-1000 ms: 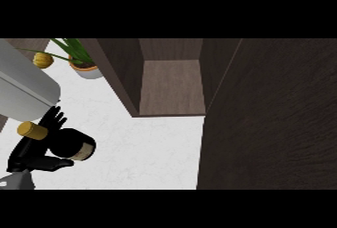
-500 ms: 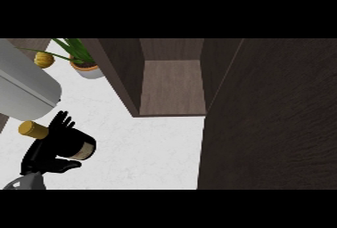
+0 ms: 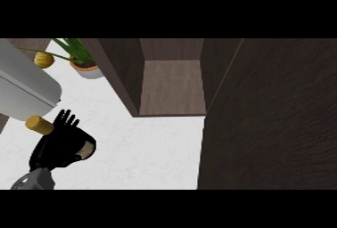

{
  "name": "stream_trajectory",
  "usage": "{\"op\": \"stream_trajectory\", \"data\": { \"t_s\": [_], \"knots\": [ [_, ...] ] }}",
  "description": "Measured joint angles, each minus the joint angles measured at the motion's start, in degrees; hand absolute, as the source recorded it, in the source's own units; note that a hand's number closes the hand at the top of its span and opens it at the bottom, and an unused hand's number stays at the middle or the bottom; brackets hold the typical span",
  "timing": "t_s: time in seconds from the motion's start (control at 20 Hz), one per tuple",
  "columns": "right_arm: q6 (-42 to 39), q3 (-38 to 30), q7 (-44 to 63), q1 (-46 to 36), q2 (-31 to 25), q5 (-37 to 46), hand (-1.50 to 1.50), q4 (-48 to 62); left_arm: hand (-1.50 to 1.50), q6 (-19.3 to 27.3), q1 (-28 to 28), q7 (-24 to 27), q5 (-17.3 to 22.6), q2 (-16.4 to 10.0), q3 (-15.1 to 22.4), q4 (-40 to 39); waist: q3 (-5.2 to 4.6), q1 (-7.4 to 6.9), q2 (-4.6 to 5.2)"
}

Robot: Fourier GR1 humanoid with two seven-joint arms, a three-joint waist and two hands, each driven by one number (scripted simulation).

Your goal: Pick up the wine, place it into the cabinet and close the cabinet

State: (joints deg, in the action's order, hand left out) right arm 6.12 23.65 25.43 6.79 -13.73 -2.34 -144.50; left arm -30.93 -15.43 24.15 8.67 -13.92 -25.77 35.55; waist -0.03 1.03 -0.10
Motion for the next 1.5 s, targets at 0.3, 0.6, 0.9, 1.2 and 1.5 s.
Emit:
{"op": "stream_trajectory", "data": {
  "t_s": [0.3, 0.6, 0.9, 1.2, 1.5],
  "knots": [
    [0.1, 0.8, 0.5, 0.2, 0.0, -0.1, -1.5, -0.1, -1.5, -1.4, -1.0, 0.3, 1.0, 0.1, 0.2, -2.2, 0.05, -0.02, -0.09],
    [0.1, 0.5, 0.7, -0.2, -0.2, -0.1, -1.5, -0.2, 1.5, -0.6, -2.1, 1.1, 1.1, 0.9, 0.9, -1.9, 0.17, -0.21, -0.15],
    [-0.4, -1.0, 0.5, -0.3, -0.5, -0.3, -1.5, -0.2, 1.5, 2.6, -2.7, 4.1, -0.8, 2.3, 2.7, -1.4, 0.09, -0.13, -0.09],
    [-0.6, -2.1, 0.5, -0.4, -0.6, -0.5, -1.5, 0.0, 1.5, 6.4, 1.7, 8.6, -0.4, 6.0, 3.2, 4.5, 0.12, -0.7, -0.32],
    [-0.7, -1.7, -0.5, 1.0, -0.3, -0.5, -1.5, 0.2, 1.5, 10.6, 9.4, 13.6, 0.9, 11.7, 6.0, 14.7, 0.14, -0.91, -0.43]
  ]
}}
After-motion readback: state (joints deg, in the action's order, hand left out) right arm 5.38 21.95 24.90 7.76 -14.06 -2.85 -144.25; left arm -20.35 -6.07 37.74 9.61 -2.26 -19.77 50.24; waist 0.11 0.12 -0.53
